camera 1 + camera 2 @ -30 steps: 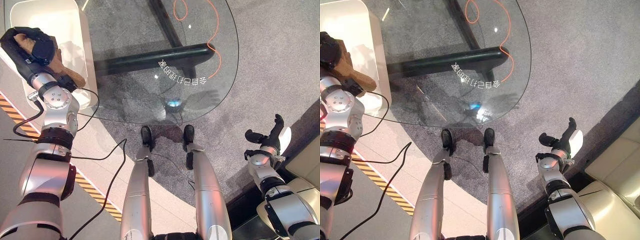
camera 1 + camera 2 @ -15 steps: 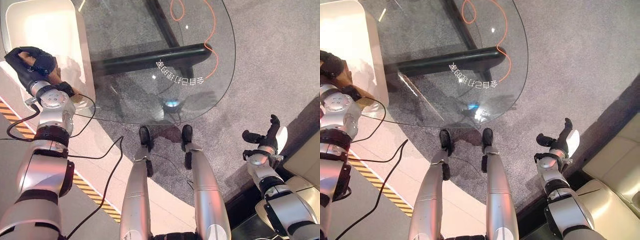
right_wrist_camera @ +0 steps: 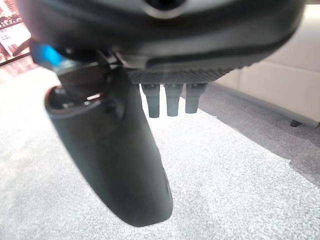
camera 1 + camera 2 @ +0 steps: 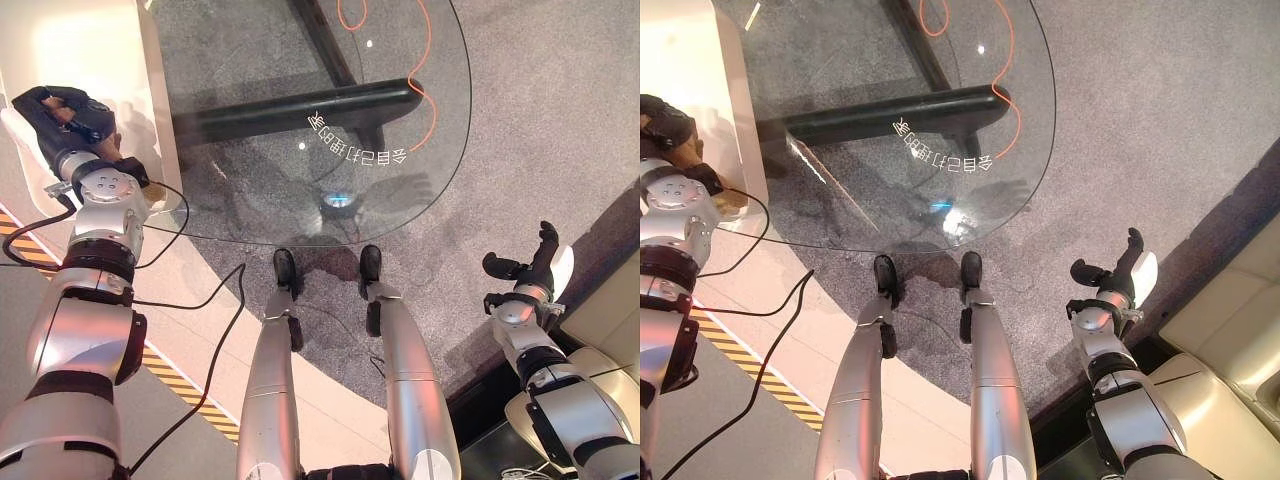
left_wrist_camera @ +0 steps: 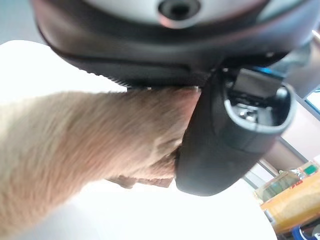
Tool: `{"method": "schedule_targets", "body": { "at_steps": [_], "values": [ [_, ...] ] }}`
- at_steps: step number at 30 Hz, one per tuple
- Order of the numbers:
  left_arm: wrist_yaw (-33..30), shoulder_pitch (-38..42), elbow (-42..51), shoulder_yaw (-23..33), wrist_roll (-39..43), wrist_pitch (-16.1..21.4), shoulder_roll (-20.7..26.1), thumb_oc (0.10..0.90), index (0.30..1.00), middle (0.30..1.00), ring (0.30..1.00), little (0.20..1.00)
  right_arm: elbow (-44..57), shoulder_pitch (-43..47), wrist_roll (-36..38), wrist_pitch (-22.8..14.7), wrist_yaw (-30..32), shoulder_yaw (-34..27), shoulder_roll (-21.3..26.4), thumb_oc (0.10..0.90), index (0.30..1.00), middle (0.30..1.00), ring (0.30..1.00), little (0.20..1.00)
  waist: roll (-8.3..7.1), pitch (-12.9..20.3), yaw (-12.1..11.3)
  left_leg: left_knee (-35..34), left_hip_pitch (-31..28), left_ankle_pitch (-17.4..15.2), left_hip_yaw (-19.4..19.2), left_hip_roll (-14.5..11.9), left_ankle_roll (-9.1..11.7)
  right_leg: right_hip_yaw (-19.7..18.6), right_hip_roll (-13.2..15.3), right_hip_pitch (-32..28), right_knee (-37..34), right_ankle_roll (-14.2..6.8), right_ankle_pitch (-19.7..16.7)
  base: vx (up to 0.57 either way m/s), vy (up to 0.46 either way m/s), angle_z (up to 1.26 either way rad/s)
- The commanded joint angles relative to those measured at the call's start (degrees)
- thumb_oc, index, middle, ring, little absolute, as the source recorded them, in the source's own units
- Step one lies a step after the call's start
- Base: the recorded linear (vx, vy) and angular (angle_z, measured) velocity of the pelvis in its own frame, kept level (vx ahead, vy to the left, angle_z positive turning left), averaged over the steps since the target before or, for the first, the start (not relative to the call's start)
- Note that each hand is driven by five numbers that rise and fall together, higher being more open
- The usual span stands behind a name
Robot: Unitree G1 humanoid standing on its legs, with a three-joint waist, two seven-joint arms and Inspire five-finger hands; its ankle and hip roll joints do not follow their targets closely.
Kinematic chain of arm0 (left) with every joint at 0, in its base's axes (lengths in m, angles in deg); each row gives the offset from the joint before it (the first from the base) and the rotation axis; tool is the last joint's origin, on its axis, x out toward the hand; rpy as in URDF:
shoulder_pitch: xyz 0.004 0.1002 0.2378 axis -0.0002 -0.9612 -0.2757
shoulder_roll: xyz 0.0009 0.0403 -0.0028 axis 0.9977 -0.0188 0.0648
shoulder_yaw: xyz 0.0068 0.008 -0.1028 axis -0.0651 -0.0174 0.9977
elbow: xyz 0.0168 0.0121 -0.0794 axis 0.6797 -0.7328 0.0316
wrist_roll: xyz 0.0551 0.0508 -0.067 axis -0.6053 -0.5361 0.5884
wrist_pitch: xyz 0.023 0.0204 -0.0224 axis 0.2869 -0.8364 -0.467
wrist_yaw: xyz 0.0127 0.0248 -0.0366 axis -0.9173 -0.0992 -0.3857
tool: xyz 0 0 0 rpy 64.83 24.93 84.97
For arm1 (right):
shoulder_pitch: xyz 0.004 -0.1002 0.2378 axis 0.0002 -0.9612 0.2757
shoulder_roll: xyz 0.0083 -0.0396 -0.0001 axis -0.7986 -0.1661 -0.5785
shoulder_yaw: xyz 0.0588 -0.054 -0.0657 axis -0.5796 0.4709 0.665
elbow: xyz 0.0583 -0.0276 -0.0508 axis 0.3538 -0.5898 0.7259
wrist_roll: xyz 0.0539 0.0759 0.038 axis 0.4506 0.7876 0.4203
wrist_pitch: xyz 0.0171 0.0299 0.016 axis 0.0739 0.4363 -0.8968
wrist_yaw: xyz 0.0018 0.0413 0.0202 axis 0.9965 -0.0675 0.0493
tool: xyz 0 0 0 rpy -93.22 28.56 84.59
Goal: Wipe the table with a cloth and put it in the basket.
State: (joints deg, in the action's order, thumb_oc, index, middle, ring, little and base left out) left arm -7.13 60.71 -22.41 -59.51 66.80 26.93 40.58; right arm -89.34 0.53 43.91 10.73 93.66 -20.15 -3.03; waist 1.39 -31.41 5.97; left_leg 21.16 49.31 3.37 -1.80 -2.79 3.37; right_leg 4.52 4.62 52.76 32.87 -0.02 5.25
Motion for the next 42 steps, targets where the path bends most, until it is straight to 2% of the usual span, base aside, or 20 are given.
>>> {"method": "schedule_targets", "body": {
  "at_steps": [1, 21, 25, 30, 35, 36, 38, 39, 42],
  "values": [
    [-4.95, 3.83, 0.85, 0.53, -4.23, 3.38, 8.64, 0.800, 0.900, 0.900, 0.900, 0.900, -0.09, -2.29, 1.66, -1.24, 2.60, -0.66, 2.17, 0.800, 0.900, 0.900, 0.900, 0.900, 0.44, 1.62, -1.15, 4.94, -1.38, -6.95, -3.12, 2.60, -2.08, 0.97, -3.76, -2.18, -2.35, -0.32, 1.44, 0.00, 0.000, 0.00],
    [-5.94, 2.83, 2.55, 0.89, -4.45, 3.03, 7.74, 0.800, 0.900, 0.900, 0.900, 0.900, 0.36, -2.10, 1.86, -0.97, 3.20, -0.75, 1.78, 0.800, 0.900, 0.900, 0.900, 0.900, 0.13, 1.62, -1.45, 4.93, -1.07, -6.86, -2.93, 2.61, -2.08, 1.15, -3.77, -2.09, -2.61, -0.40, 1.14, 0.00, 0.000, 0.00],
    [-6.48, 2.51, 3.19, 0.98, -3.85, 3.51, 7.57, 0.800, 0.900, 0.900, 0.900, 0.900, 0.54, -2.63, 1.95, -1.17, 3.41, -0.79, 1.35, 0.800, 0.900, 0.900, 0.900, 0.900, 0.08, 1.62, -1.46, 4.87, -1.44, -6.92, -2.85, 2.73, -2.20, 1.16, -3.86, -2.35, -2.63, -0.42, 1.04, 0.00, -0.009, 0.00],
    [-5.56, 0.36, 4.62, 2.55, -1.81, 6.73, 7.37, 0.800, 0.900, 0.900, 0.900, 0.900, 0.27, -3.66, 2.15, -1.29, 2.26, -0.94, 0.35, 0.800, 0.900, 0.900, 0.900, 0.900, 0.07, 1.62, -1.57, 3.86, -4.20, -7.04, -2.78, 3.02, -2.24, 0.98, -3.90, -4.76, -3.84, -0.81, 0.68, -0.02, -0.048, 0.01],
    [0.57, -10.71, 8.80, 9.37, 2.89, 14.35, 5.27, 0.800, 0.900, 0.900, 0.900, 0.900, -0.16, -7.53, 1.75, 0.55, -0.05, -2.72, -1.23, 0.800, 0.900, 0.900, 0.900, 0.900, 0.37, 1.62, -2.38, -2.51, -13.01, -5.03, -3.09, 3.54, -1.24, 1.30, -2.79, -13.32, -9.89, -2.52, -1.41, -0.01, -0.056, 0.00],
    [1.33, -12.36, 9.30, 10.36, 3.09, 14.78, 4.92, 0.800, 0.900, 0.900, 0.900, 0.900, -0.28, -8.16, 1.57, 0.61, -0.42, -3.20, -1.25, 0.800, 0.900, 0.900, 0.900, 0.900, 0.42, 1.62, -2.60, -3.42, -14.22, -4.75, -3.05, 3.69, -1.10, 1.39, -2.64, -14.63, -10.67, -2.73, -1.60, 0.00, -0.047, -0.08],
    [4.55, -18.93, 10.36, 13.72, 4.73, 16.12, 3.64, 0.800, 0.900, 0.900, 0.900, 0.900, -0.85, -10.94, 1.26, 0.85, -1.87, -4.46, -1.55, 0.800, 0.900, 0.900, 0.900, 0.900, 0.74, 3.42, -3.39, -7.12, -18.42, -3.66, -2.83, 3.99, -0.72, 1.75, -1.95, -19.09, -13.87, -3.45, -2.11, 0.05, -0.036, -0.07],
    [7.99, -25.14, 10.00, 16.83, 6.27, 16.15, 2.57, 0.800, 0.900, 0.900, 0.900, 0.900, -1.86, -13.67, 0.84, 1.03, -3.50, -5.82, -1.55, 0.800, 0.900, 0.900, 0.900, 0.900, 0.93, 6.30, -4.10, -10.79, -22.70, -2.85, -2.53, 3.87, -0.43, 1.85, -1.23, -23.49, -17.18, -3.95, -2.63, 0.10, -0.025, -0.05],
    [12.67, -33.13, 8.43, 20.15, 6.11, 16.91, 1.83, 0.800, 0.900, 0.900, 0.900, 0.900, -3.53, -18.16, 0.03, 1.24, -6.73, -7.94, -1.02, 0.800, 0.900, 0.900, 0.900, 0.900, 0.81, 10.59, -4.88, -14.95, -28.38, -2.48, -2.27, 3.76, -0.22, 1.70, -0.20, -29.51, -21.16, -4.60, -3.17, 0.14, -0.009, -0.13]
  ]
}}
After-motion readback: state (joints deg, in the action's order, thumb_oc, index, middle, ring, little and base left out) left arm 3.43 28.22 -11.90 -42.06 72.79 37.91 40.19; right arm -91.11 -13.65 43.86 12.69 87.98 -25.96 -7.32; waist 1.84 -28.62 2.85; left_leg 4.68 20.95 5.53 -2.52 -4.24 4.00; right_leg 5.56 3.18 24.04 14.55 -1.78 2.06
